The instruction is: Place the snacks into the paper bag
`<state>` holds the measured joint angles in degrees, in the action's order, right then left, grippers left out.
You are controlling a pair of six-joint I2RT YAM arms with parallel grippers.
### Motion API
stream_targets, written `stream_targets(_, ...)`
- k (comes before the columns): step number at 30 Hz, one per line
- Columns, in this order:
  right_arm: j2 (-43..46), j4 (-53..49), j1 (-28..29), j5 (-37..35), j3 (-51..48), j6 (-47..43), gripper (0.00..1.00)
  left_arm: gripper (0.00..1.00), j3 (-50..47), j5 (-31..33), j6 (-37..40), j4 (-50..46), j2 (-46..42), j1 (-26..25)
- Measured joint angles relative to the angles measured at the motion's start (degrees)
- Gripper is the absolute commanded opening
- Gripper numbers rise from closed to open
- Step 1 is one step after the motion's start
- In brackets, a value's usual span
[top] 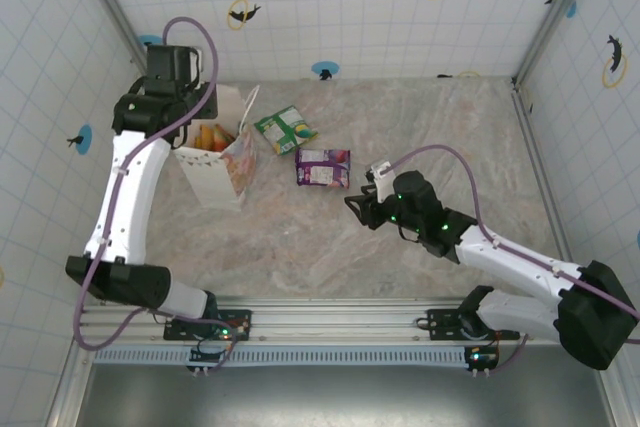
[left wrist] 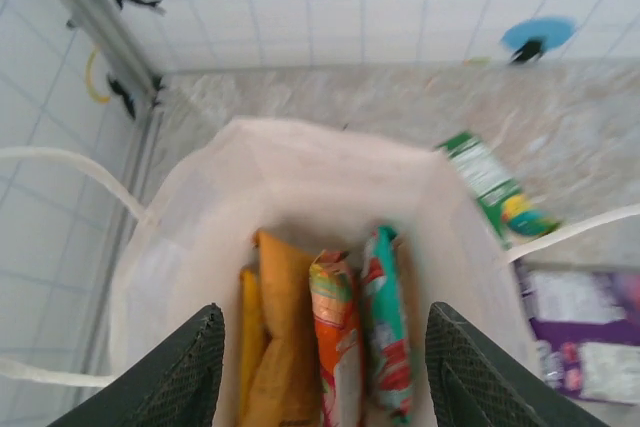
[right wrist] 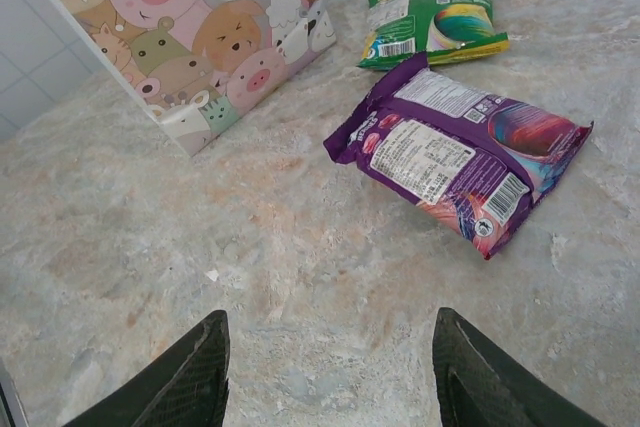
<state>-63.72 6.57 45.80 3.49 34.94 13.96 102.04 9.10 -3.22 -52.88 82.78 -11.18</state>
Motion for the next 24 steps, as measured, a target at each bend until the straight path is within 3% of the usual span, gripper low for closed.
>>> stream_targets(7,-3.56,-0.76,-0.07,-0.66,2.29,4.98,0.58,0.56,-2.58,-11.06,-3.02,6.29,-6.40,0.00)
stream_targets(12,-9.31,-2.95,-0.85,-1.07,7.26,11.08,0.57,0.56,-3.45,-19.32,-4.35,10.38,-5.88,-0.02)
stream_targets(19,-18.93,-4.13,-6.45,1.01,12.00,21.70,0.56,0.55,-4.83,-31.36,-6.08,16.76,-4.37,-0.13)
stream_targets(24,-25.99,-5.16,-9.68,3.85,15.69,25.59,0.57,0.54,-3.85,-33.99,-5.79,18.93,-2.43,-3.98)
